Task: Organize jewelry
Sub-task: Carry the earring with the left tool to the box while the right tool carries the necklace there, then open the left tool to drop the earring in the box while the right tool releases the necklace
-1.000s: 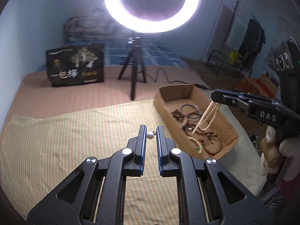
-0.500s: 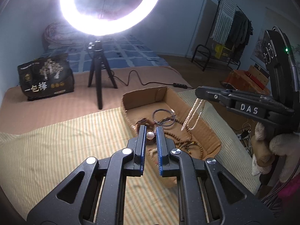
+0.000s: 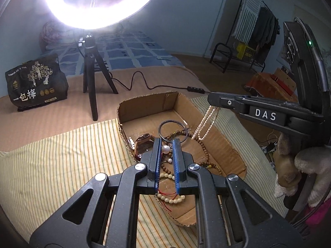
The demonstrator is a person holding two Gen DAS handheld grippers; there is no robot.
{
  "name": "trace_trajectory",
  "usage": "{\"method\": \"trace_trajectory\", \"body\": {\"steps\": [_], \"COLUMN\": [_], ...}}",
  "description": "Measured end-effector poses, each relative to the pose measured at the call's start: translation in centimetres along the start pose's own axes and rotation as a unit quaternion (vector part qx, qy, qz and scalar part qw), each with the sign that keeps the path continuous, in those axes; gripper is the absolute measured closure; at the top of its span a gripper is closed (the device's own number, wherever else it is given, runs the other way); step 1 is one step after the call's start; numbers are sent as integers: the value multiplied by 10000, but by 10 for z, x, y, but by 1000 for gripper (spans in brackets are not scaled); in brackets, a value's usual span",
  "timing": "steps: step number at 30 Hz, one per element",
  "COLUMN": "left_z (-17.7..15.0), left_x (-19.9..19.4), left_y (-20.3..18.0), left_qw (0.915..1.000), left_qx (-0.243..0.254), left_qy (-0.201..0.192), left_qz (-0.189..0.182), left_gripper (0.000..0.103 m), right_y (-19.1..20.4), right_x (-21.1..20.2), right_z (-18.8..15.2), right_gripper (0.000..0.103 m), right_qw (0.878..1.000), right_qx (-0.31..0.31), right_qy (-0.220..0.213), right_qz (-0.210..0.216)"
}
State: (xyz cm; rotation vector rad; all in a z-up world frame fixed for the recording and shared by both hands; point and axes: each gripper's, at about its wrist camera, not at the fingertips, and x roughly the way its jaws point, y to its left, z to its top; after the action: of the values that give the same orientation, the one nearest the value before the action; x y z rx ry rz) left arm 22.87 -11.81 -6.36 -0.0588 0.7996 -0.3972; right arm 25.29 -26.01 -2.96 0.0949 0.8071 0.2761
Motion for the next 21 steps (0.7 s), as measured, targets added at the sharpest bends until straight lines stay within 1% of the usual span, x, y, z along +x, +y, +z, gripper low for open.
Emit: {"method": "trace_trajectory", "body": {"steps": [8, 14, 21], "left_z": [-6, -7, -6], "left_x": [15, 17, 18], "left_y": [-6, -8, -8], "left_qw": [9998, 9997, 9996], "left_qx": [125, 141, 127], "left_qy": [151, 194, 217], "left_qz": [98, 97, 83], "left_gripper": [94, 94, 94], "right_y": [-11, -15, -13], "right_x": [15, 26, 28], "right_z": [-3, -5, -7], "right_gripper": [97, 97, 97], "right_qw": [9997, 9993, 9992], "right_qx": [87, 159, 137], "right_qy": [190, 330, 370], "right_qz": [-102, -85, -89]}}
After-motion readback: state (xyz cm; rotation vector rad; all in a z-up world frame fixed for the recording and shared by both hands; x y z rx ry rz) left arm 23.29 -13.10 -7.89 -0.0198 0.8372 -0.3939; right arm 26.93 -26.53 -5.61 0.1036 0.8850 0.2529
